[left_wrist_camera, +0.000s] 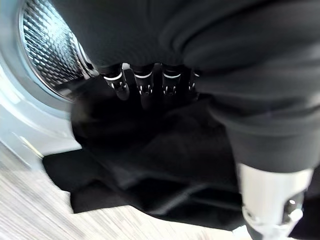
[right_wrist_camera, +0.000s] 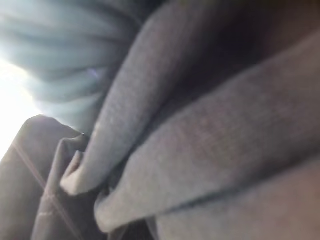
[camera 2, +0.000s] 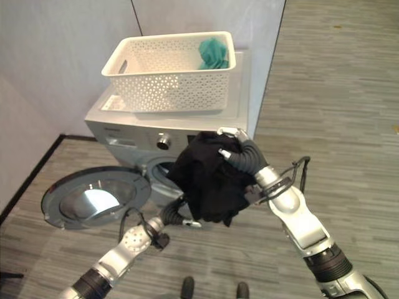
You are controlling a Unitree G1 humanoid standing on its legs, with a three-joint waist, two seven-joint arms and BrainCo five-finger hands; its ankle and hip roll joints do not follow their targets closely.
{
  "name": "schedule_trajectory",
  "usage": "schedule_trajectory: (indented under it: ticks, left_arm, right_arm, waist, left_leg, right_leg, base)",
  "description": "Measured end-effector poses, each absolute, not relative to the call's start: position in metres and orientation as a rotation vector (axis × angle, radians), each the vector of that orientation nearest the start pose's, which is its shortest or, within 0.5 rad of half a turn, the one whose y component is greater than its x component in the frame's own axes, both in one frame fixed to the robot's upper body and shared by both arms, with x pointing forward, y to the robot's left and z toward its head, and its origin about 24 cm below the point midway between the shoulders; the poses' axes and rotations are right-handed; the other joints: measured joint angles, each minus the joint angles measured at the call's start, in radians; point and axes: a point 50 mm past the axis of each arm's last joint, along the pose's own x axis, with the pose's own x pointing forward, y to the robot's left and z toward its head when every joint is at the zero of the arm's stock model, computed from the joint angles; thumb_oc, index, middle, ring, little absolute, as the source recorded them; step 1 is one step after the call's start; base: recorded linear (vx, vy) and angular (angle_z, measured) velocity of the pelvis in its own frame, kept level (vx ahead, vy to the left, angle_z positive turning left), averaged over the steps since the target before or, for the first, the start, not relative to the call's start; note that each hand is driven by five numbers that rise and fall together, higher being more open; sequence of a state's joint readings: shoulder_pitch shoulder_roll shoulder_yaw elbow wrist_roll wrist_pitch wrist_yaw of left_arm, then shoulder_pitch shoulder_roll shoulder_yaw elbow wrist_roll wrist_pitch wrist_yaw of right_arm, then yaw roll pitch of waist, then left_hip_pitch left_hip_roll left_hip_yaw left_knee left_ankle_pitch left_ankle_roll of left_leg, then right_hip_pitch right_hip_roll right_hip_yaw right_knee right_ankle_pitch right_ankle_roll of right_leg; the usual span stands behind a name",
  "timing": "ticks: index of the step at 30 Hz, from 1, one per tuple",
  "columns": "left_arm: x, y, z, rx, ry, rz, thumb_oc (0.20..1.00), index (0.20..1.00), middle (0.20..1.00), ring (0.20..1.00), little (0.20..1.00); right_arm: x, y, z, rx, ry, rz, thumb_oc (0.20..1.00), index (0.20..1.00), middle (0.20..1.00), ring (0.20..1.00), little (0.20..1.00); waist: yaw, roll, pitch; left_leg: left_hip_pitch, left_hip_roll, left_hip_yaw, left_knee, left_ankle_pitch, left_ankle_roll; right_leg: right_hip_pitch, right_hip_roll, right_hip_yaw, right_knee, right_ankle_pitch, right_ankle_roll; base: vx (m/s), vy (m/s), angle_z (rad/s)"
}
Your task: Grab the laundry basket,head to the washer,open it,put in the laundry and shut it.
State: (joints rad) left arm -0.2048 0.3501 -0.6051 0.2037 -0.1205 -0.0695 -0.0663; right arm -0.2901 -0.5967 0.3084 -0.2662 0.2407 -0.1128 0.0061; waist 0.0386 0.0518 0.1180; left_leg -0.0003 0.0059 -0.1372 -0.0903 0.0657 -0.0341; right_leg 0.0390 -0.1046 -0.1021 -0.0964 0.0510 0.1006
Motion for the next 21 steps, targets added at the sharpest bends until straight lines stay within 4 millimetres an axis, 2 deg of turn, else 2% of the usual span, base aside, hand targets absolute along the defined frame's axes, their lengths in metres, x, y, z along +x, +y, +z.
schedule_trajectory:
  ticks: [2, 9, 16, 21]
  left_arm:
    - [0.253, 0.071, 0.018, 0.282, 0.080, -0.666, 1.000, 1.000, 1.000, 1.000, 1.000]
    - [0.253, 0.057, 0.028, 0.252, 0.057, -0.724, 1.000, 1.000, 1.000, 1.000, 1.000]
    - [0.252, 0.037, 0.035, 0.131, 0.058, -0.728, 1.000, 1.000, 1.000, 1.000, 1.000]
    - [0.268, 0.020, 0.036, 0.128, 0.070, -0.684, 1.000, 1.000, 1.000, 1.000, 1.000]
  right_arm:
    - [0.268, -0.137, 0.168, -0.331, -0.511, 0.445, 0.200, 0.200, 0.200, 0.200, 0.200]
    - [0.270, -0.138, 0.167, -0.324, -0.507, 0.422, 0.200, 0.200, 0.200, 0.200, 0.200]
    - [0.273, -0.135, 0.161, -0.281, -0.485, 0.390, 0.200, 0.200, 0.200, 0.200, 0.200]
    - [0.268, -0.114, 0.148, -0.235, -0.446, 0.460, 0.200, 0.200, 0.200, 0.200, 0.200]
  waist:
    - [-0.003, 0.000, 0.000]
    - [-0.013, -0.001, -0.001]
    - [-0.029, -0.001, -0.001]
    - [-0.037, -0.002, -0.001]
  left_leg:
    - [-0.001, 0.000, -0.008, 0.000, 0.001, -0.001]
    - [-0.001, 0.001, -0.016, 0.000, 0.004, -0.002]
    - [0.000, 0.002, -0.017, 0.000, 0.004, -0.001]
    - [-0.001, 0.000, -0.018, 0.000, 0.004, -0.001]
  right_leg:
    - [0.002, 0.000, -0.011, 0.000, 0.000, 0.000]
    - [0.007, -0.001, -0.017, 0.000, -0.001, -0.002]
    - [0.009, -0.001, -0.018, 0.000, -0.001, -0.002]
    - [0.009, 0.000, -0.018, 0.000, -0.001, -0.002]
  base:
    - [0.02, -0.009, 0.10]
    - [-0.01, 0.001, 0.04]
    - [0.00, 0.000, 0.00]
    - [-0.01, 0.001, 0.00]
